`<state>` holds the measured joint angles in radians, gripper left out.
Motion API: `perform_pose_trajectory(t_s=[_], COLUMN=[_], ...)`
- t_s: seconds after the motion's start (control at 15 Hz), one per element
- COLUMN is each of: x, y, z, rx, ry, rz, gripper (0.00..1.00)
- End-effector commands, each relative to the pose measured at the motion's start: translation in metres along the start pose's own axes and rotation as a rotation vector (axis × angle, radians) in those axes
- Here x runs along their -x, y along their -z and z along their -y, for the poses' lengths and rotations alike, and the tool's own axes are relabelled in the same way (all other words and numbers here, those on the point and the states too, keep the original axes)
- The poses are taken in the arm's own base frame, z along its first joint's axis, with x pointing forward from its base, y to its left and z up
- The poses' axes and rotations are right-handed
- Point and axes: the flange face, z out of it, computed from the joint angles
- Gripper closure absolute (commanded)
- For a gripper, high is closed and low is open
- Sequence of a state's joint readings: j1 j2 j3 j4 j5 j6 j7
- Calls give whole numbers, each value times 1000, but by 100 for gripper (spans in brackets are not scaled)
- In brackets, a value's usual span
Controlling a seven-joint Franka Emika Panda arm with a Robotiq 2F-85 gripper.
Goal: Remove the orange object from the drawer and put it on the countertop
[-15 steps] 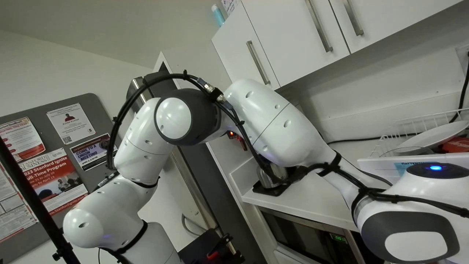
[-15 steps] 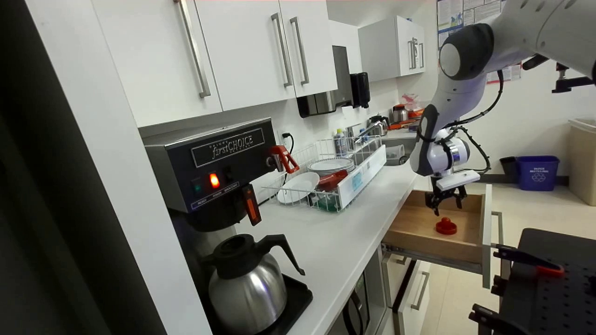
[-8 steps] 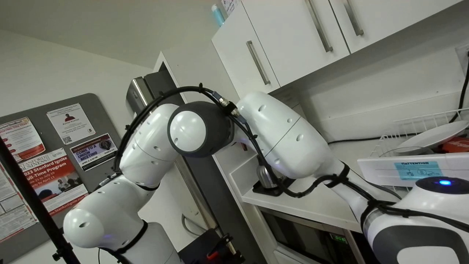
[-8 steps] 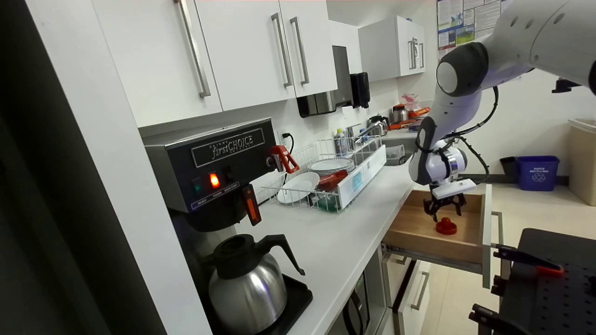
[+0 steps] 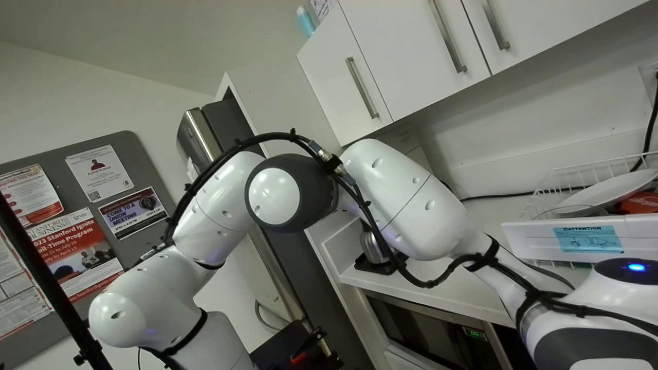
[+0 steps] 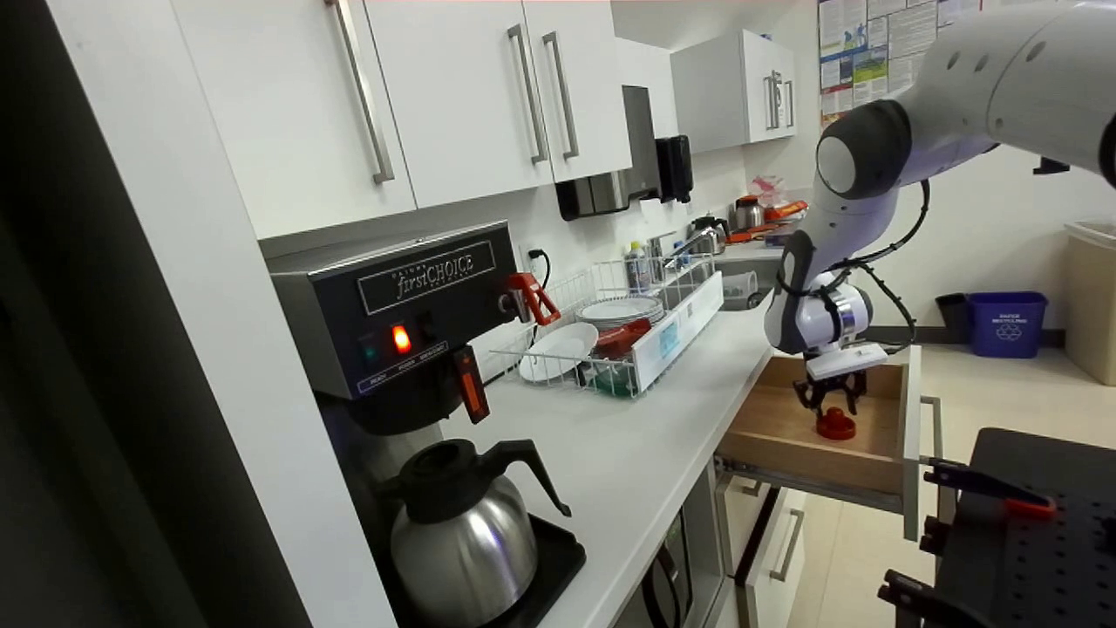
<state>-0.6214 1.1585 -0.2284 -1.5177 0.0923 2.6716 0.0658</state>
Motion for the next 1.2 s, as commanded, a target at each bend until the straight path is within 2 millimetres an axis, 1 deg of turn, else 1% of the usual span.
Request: perform_pose_trajectory(t_s=[0.0, 0.13, 0.2, 0.27, 0.33, 0.47, 0.8, 1.0, 1.13], x=[-6, -6, -6, -6, -6, -5, -2, 1, 5], y=[0, 3, 7, 14, 19, 37, 98, 135, 160], z=[5, 5, 4, 3, 1, -4, -15, -15, -12], rx=[19, 25, 27, 29, 31, 22, 33, 34, 25], ry=[-38, -45, -44, -39, -36, -20, 44, 85, 107], rz=[-6, -8, -10, -18, -17, -17, 11, 5, -18], gripper=[62, 78, 84, 86, 86, 86, 86, 86, 86])
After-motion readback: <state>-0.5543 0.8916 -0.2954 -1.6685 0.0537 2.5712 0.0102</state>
